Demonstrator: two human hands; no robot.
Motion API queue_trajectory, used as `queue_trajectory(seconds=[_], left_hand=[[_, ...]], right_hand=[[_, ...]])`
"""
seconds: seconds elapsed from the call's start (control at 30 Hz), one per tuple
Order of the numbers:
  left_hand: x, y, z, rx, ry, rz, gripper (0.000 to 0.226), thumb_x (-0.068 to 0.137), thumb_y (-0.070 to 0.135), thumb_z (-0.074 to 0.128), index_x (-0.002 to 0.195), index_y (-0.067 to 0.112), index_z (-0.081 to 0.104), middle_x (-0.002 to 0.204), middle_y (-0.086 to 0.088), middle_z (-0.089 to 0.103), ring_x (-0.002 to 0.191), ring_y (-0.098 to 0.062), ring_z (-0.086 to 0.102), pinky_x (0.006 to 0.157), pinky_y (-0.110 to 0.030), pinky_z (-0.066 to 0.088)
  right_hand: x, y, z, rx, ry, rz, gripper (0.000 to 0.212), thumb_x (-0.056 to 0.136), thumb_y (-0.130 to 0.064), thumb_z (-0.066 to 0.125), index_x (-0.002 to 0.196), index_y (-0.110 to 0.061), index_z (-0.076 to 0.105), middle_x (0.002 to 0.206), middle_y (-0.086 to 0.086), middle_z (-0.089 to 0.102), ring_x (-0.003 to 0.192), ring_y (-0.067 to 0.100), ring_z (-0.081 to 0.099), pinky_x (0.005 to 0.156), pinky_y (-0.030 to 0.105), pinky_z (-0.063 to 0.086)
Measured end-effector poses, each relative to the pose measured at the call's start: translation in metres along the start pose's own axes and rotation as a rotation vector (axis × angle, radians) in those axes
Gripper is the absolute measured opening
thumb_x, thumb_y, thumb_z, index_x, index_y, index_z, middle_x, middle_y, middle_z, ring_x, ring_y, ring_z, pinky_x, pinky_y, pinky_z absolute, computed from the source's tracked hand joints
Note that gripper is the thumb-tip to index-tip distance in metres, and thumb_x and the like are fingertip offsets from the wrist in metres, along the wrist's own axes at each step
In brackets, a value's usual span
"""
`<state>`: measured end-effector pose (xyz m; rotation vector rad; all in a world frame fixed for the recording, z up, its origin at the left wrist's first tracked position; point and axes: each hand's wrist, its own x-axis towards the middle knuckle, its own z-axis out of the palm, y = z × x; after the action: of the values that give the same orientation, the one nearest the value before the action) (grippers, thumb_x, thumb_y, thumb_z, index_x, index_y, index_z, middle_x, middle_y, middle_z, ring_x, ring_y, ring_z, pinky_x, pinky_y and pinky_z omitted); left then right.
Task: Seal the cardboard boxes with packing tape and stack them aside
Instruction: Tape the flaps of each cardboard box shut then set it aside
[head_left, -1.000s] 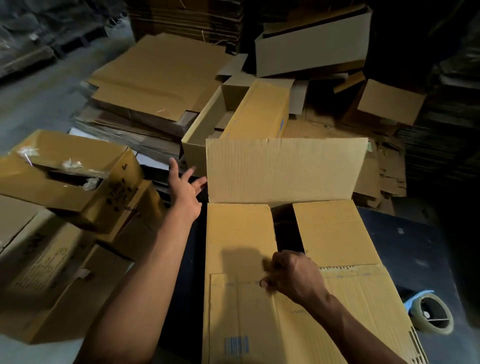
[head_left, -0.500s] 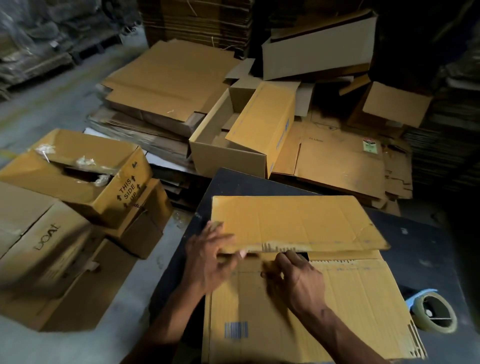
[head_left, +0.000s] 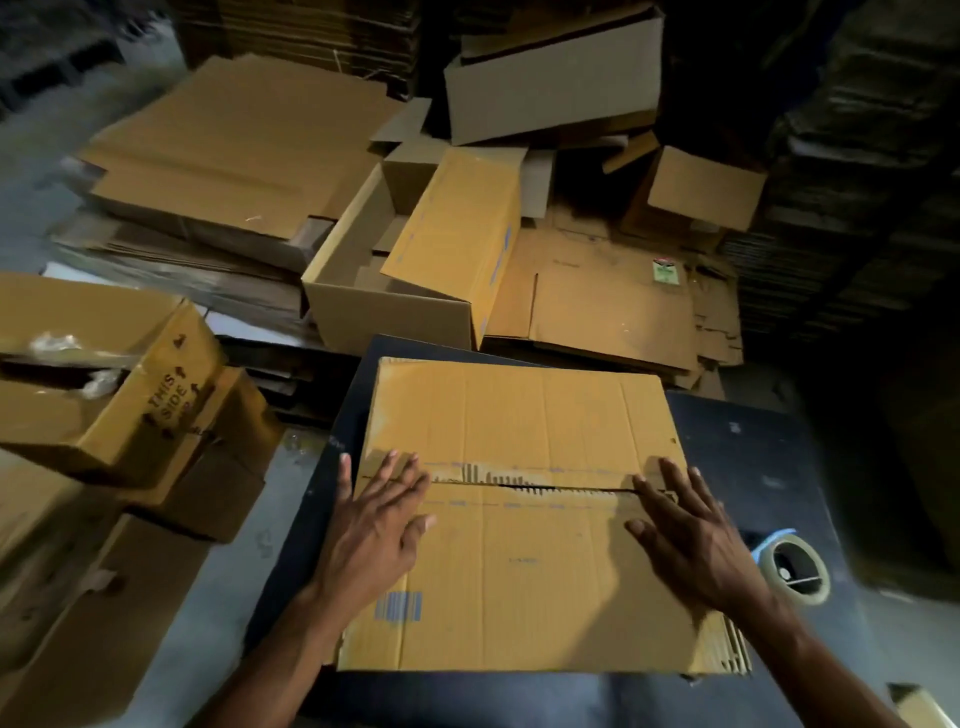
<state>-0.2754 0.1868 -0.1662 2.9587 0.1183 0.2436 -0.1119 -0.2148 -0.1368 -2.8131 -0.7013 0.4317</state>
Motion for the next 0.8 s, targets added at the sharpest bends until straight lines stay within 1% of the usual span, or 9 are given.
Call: queue_trajectory(seconds=[0.1,0.2,0.3,0.4,0.5,0.57,0.63,0.73,0.8], left_hand=[[0.018,0.036,0.012,0.048,-0.077,0.140,0.074,0.105,0.063,0.026,0.151,0.011,0.050,0.163,-0.009,0.035,0.153,-0.025,0.030,0.124,-0.058,0.007],[0.039,0.085,0.034,0.019,-0.173,0.168,0.092,0.101,0.076,0.018,0.160,0.007,0.029,0.170,-0.014,0.016,0.159,-0.032,0.013,0.123,-0.063,0.010],[0.063,0.145,0.047,0.021,-0.218,0.204,0.099,0.096,0.083,0.018,0.161,0.008,0.021,0.172,-0.012,0.009,0.160,-0.029,0.004,0.124,-0.067,0.004],[0.080,0.188,0.054,0.030,-0.255,0.202,0.100,0.096,0.084,0.015,0.161,0.008,0.018,0.171,-0.011,0.006,0.160,-0.028,0.003,0.123,-0.067,0.004],[0.084,0.204,0.059,0.048,-0.251,0.189,0.095,0.099,0.079,0.022,0.161,0.007,0.026,0.171,-0.011,0.012,0.159,-0.027,0.010,0.124,-0.065,0.011],[0.083,0.205,0.061,0.069,-0.247,0.183,0.092,0.101,0.077,0.024,0.161,0.007,0.028,0.171,-0.010,0.013,0.159,-0.025,0.011,0.123,-0.062,0.011],[0.082,0.206,0.062,0.096,-0.249,0.174,0.090,0.102,0.076,0.023,0.162,0.009,0.025,0.172,-0.008,0.011,0.160,-0.024,0.009,0.124,-0.059,0.007],[0.082,0.216,0.059,0.116,-0.284,0.136,0.089,0.102,0.075,0.016,0.164,0.011,0.017,0.173,-0.005,0.001,0.160,-0.020,-0.001,0.126,-0.054,0.001],[0.080,0.228,0.058,0.106,-0.308,0.093,0.088,0.101,0.075,0.006,0.164,0.014,0.004,0.172,-0.003,-0.010,0.159,-0.017,-0.013,0.127,-0.051,-0.003]], right_hand=[[-0.005,-0.013,0.004,0.139,0.132,0.050,0.073,0.090,-0.085,0.031,0.154,-0.051,0.034,0.169,-0.020,0.001,0.158,0.013,-0.011,0.120,0.055,0.030],[-0.005,-0.016,0.009,0.171,0.187,0.073,0.064,0.094,-0.081,0.040,0.150,-0.050,0.043,0.169,-0.021,0.011,0.158,0.010,-0.004,0.117,0.047,0.034],[-0.007,-0.004,0.013,0.233,0.223,0.031,0.055,0.100,-0.070,0.045,0.148,-0.044,0.051,0.168,-0.016,0.022,0.159,0.013,0.005,0.117,0.043,0.034],[-0.014,0.025,0.005,0.389,0.250,-0.094,0.047,0.107,-0.054,0.044,0.148,-0.035,0.054,0.162,-0.009,0.040,0.153,0.012,0.030,0.119,0.032,0.035],[-0.020,0.095,-0.007,0.291,0.295,0.035,0.040,0.104,-0.029,0.051,0.142,-0.036,0.059,0.153,-0.007,0.053,0.131,0.015,0.060,0.099,0.035,0.057],[-0.017,0.150,-0.013,0.108,0.182,0.214,0.056,0.092,-0.012,0.056,0.143,-0.035,0.058,0.152,-0.004,0.054,0.135,0.022,0.056,0.098,0.042,0.056],[-0.013,0.193,-0.017,-0.082,-0.053,0.272,0.069,0.089,-0.013,0.058,0.152,-0.039,0.046,0.160,-0.004,0.044,0.149,0.023,0.038,0.108,0.045,0.049],[0.002,0.227,-0.020,-0.262,-0.270,0.153,0.070,0.095,-0.032,0.062,0.157,-0.042,0.033,0.168,-0.006,0.027,0.156,0.022,0.022,0.116,0.047,0.041],[0.014,0.230,-0.020,-0.318,-0.319,0.071,0.069,0.094,-0.034,0.066,0.157,-0.041,0.036,0.167,-0.007,0.028,0.156,0.024,0.023,0.116,0.047,0.037]])
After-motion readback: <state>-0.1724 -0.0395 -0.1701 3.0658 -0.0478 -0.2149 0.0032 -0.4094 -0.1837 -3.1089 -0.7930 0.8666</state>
